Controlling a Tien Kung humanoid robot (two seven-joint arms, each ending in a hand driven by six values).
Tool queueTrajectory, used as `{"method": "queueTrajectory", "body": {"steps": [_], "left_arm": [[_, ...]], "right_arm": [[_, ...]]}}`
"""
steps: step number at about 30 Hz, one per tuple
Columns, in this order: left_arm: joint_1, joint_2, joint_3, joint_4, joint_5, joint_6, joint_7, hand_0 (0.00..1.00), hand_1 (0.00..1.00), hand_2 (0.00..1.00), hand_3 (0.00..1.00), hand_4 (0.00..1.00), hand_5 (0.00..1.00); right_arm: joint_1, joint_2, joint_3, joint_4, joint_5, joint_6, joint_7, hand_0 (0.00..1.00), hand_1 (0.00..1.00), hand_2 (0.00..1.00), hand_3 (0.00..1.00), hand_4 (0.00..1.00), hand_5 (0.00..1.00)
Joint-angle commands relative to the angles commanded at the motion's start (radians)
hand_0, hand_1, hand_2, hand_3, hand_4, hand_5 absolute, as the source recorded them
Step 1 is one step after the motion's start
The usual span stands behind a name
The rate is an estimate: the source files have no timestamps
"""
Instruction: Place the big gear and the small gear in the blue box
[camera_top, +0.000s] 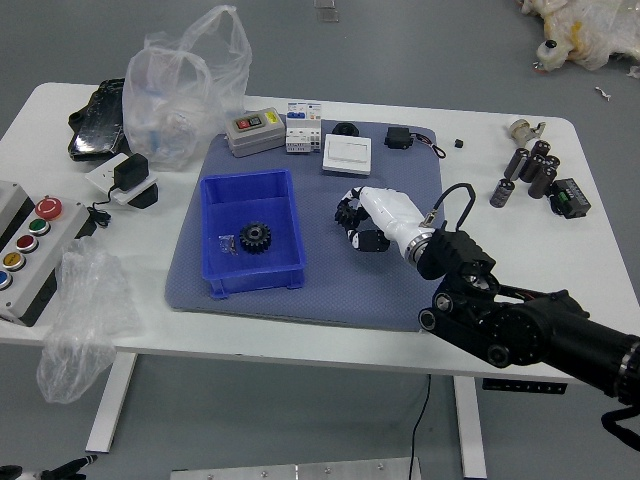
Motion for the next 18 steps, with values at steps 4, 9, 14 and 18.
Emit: {"method": "queueTrajectory", "body": {"steps": [4,9,14,18], "left_arm": [[0.001,0.0,-0.003,-0.001,0.004,0.0,0.003,0.675,0.561,0.593,0.723,0.799,0.627],[-0.001,0.0,-0.012,-0.002,0.014,-0.002,0.008,0.675,0.561,0.593,0.723,0.8,0.629],[-0.006,0.002,-0.017,-0.002,0.021,-0.003,0.01,0.675,0.561,0.594,0.723,0.802,0.631],[-0.005,0.003,-0.025,-0.004,0.029,-0.003,0.016,0.675,0.561,0.594,0.723,0.802,0.631]], "right_arm": [[0.033,0.002,-0.01,0.062,-0.022,-0.001,-0.007,0.859,0.588,0.423,0.584,0.444,0.002],[0.097,0.029,-0.071,0.138,-0.047,0.003,-0.004,0.846,0.556,0.398,0.581,0.442,0.002],[0.156,0.058,-0.132,0.146,-0.064,0.023,-0.003,0.684,0.33,0.258,0.737,0.231,0.048],[0.17,0.068,-0.142,0.135,-0.073,0.058,-0.031,0.684,0.33,0.258,0.737,0.231,0.048]]}}
